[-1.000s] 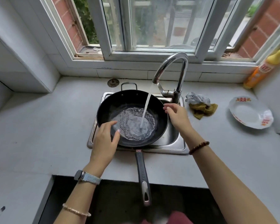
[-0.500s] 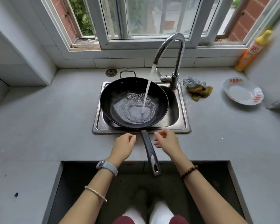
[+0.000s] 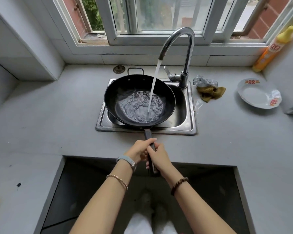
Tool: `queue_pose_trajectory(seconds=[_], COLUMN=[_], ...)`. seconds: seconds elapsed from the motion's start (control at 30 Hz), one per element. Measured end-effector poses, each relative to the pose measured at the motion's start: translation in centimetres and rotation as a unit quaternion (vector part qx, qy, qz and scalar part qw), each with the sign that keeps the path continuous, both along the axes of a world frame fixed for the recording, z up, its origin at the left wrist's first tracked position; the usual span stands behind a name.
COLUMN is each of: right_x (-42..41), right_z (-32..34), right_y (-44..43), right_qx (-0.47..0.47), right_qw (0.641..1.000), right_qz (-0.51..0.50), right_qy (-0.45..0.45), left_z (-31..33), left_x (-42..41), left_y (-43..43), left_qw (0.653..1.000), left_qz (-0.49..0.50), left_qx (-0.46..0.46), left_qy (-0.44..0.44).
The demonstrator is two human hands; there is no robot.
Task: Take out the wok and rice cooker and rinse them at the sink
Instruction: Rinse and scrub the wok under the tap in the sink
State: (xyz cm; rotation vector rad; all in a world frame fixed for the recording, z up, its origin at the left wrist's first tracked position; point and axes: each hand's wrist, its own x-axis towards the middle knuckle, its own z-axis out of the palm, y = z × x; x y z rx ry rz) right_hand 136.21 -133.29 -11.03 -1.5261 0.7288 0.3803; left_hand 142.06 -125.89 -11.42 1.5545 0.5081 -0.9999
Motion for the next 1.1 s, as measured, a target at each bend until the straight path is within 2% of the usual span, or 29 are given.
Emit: queue_pose_trajectory(seconds=[0.1,0.2,0.43,0.67,0.87,1.1], right_x=[-0.1,-0.1,-0.7,-3.5,-6.2,-6.8], right_z=[0.1,0.6,1.2,2.0,3.2,6.2], right_y=[0.3,0.7,1.3,3.1,4.0,5.0], right_qx=[-0.028,-0.015,-0.067,-0.064,-0.073,-0.018], right_qw=[0.999,1.0,0.997,0.996,0.995,0.997], right_qz=[0.034,0.012,-0.014,-0.053,-0.074,-0.071], right_qy=[0.012,0.02,0.022,0.013,-0.001,0.007], left_z=[-0.2,0.1,0.4,1.1,2.0,5.1], left_x=[0.3,0.4,-0.1,-2.5,-5.0,-5.3], left_y=[0.0,-0.2,-1.3,0.3,1.5,2.9], left_qw=[0.998,0.999,0.997,0.99,0.99,0.989], left_qz=[0.023,0.017,-0.009,-0.062,-0.074,-0.086], left_qx=[-0.052,-0.04,-0.02,-0.029,-0.066,-0.095], left_qy=[0.024,0.023,-0.08,-0.127,-0.102,-0.075])
